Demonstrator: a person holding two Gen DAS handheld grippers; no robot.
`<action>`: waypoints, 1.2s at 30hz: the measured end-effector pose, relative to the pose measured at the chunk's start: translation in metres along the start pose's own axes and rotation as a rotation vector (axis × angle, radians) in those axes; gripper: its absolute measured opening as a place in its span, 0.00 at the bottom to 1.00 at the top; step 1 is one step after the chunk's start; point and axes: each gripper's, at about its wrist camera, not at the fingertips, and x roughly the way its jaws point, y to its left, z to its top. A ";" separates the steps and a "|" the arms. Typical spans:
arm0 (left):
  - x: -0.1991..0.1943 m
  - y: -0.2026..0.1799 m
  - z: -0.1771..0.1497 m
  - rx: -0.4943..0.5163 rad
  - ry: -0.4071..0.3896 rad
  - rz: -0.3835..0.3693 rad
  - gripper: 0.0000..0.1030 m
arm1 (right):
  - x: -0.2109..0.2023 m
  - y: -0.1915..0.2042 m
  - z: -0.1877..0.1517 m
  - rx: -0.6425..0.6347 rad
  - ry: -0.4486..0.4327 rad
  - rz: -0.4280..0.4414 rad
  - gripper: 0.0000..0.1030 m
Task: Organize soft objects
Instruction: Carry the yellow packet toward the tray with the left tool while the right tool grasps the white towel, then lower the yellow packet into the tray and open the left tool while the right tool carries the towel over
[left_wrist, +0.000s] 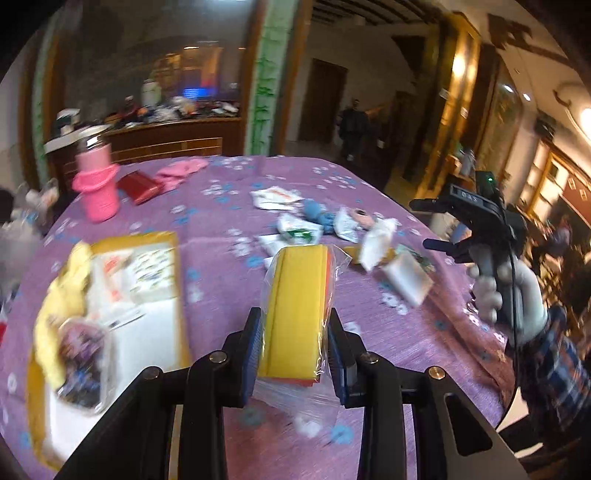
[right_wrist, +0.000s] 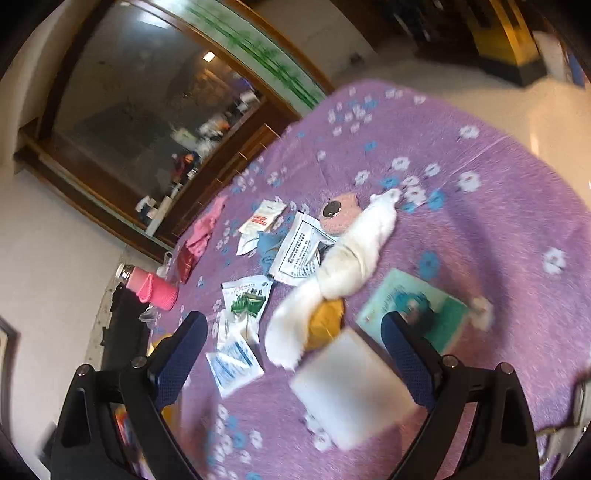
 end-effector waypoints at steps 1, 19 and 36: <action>-0.005 0.008 -0.003 -0.017 -0.007 0.011 0.32 | 0.005 0.001 0.006 0.006 0.003 -0.017 0.92; -0.047 0.101 -0.045 -0.219 -0.037 0.159 0.33 | 0.047 0.002 0.023 0.001 0.020 -0.274 0.36; 0.010 0.111 -0.042 -0.278 0.107 0.225 0.43 | 0.018 0.148 -0.041 -0.302 0.105 0.061 0.36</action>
